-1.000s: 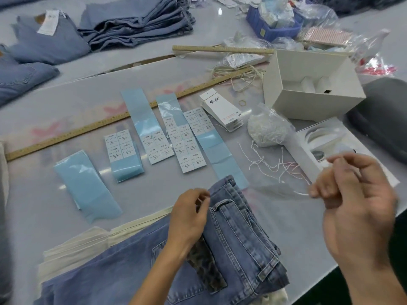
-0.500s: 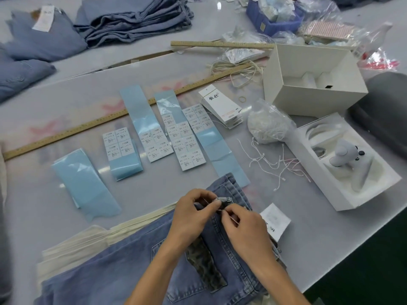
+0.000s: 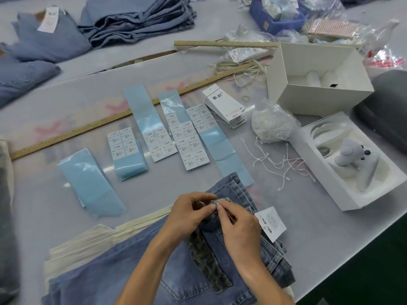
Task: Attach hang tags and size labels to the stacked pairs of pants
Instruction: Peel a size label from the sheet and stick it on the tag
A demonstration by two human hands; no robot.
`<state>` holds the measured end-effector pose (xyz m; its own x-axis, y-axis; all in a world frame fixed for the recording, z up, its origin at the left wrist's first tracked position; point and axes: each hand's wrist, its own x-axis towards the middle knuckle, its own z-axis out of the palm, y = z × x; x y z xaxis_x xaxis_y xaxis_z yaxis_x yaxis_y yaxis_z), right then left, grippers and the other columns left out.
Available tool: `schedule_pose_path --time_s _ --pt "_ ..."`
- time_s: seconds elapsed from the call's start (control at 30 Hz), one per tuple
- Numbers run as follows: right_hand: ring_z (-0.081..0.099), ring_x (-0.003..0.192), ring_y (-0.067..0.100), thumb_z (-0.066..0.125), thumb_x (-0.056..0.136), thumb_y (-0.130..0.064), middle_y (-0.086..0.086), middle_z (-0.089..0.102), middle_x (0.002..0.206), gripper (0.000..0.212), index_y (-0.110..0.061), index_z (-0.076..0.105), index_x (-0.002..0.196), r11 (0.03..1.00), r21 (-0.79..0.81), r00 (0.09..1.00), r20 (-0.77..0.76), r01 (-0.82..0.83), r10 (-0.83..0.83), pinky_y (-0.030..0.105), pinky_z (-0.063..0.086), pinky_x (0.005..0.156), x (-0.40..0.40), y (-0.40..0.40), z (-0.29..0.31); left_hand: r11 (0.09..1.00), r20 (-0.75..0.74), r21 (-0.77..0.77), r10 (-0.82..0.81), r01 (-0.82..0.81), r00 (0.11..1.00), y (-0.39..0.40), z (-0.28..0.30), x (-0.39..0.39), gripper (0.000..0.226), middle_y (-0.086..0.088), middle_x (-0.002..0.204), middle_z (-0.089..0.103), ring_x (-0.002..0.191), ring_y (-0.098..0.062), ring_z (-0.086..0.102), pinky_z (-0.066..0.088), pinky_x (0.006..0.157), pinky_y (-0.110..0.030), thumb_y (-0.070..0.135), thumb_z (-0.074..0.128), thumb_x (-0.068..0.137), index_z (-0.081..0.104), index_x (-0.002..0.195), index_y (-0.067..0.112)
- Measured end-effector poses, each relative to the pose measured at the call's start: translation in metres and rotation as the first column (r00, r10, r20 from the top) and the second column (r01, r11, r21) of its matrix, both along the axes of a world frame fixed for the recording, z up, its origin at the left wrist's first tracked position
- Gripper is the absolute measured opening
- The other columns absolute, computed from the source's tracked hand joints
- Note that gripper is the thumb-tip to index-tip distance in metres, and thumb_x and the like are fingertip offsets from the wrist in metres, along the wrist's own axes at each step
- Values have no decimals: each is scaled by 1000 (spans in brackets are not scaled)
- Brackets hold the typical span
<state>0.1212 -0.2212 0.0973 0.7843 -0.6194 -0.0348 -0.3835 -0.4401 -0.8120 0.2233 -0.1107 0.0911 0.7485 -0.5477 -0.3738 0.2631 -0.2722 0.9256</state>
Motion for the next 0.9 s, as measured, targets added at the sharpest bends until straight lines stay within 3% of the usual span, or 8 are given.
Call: schedule_pose_path --time_s 0.13,0.23,0.33,0.5,0.6,0.67,0.77,0.9 --pt "66 89 -6 73 92 -20 -24 74 93 17 -29 80 106 1000 -22 1000 -11 -1 0 14 51 75 -6 -5 0 995 9 38 -92 91 996 -4 -1 3 23 7 68 69 58 -8 52 41 58 -23 6 66 97 81 95 23" --pt "67 87 -4 76 90 -18 -24 73 91 20 -31 80 105 1000 -18 1000 2 10 -10 20 54 74 -8 -9 -2 998 31 -18 -66 66 997 -5 -1 0 34 10 73 70 57 1 53 42 61 -16 -7 62 94 81 94 21" --pt "67 83 -3 77 88 -17 -21 73 88 20 -30 80 103 1000 -4 1000 20 21 -21 25 56 73 -8 -4 -5 996 77 -32 -75 78 994 -1 -1 3 25 -5 87 70 61 -6 51 43 63 -24 0 69 93 82 93 21" --pt "68 85 -6 76 89 -18 -26 73 89 18 -30 81 102 999 32 999 20 44 -45 23 56 74 -4 -2 -5 996 209 33 -87 82 974 1 0 5 15 12 87 73 72 -1 61 45 69 -13 12 76 91 79 88 26" --pt "68 84 -8 75 90 -19 -35 68 81 16 -31 81 99 996 80 999 -5 36 -36 24 57 75 -1 -3 1 995 254 52 -98 87 962 0 1 2 14 13 87 72 78 -5 65 47 69 -14 12 74 92 77 89 25" --pt "67 83 -5 75 90 -19 -31 70 82 16 -33 80 96 993 116 999 -41 20 -15 29 57 76 1 -8 5 997 263 58 -65 51 963 -1 0 -1 14 12 83 71 73 -5 62 47 65 -17 12 71 94 74 87 23" --pt "66 85 2 75 90 -17 -19 71 91 19 -29 79 104 994 -28 993 -58 -105 103 31 56 79 -4 -18 15 996 151 -8 87 -87 985 -5 -1 -5 12 2 81 73 68 -8 62 51 62 -29 11 65 98 65 86 14" --pt "60 114 4 76 88 -13 -13 65 122 32 -22 74 119 939 -301 978 64 -169 196 19 50 98 -23 -35 26 913 -88 -227 328 -340 940 4 2 4 14 -15 89 77 74 -20 70 57 62 -26 5 56 101 56 88 9"
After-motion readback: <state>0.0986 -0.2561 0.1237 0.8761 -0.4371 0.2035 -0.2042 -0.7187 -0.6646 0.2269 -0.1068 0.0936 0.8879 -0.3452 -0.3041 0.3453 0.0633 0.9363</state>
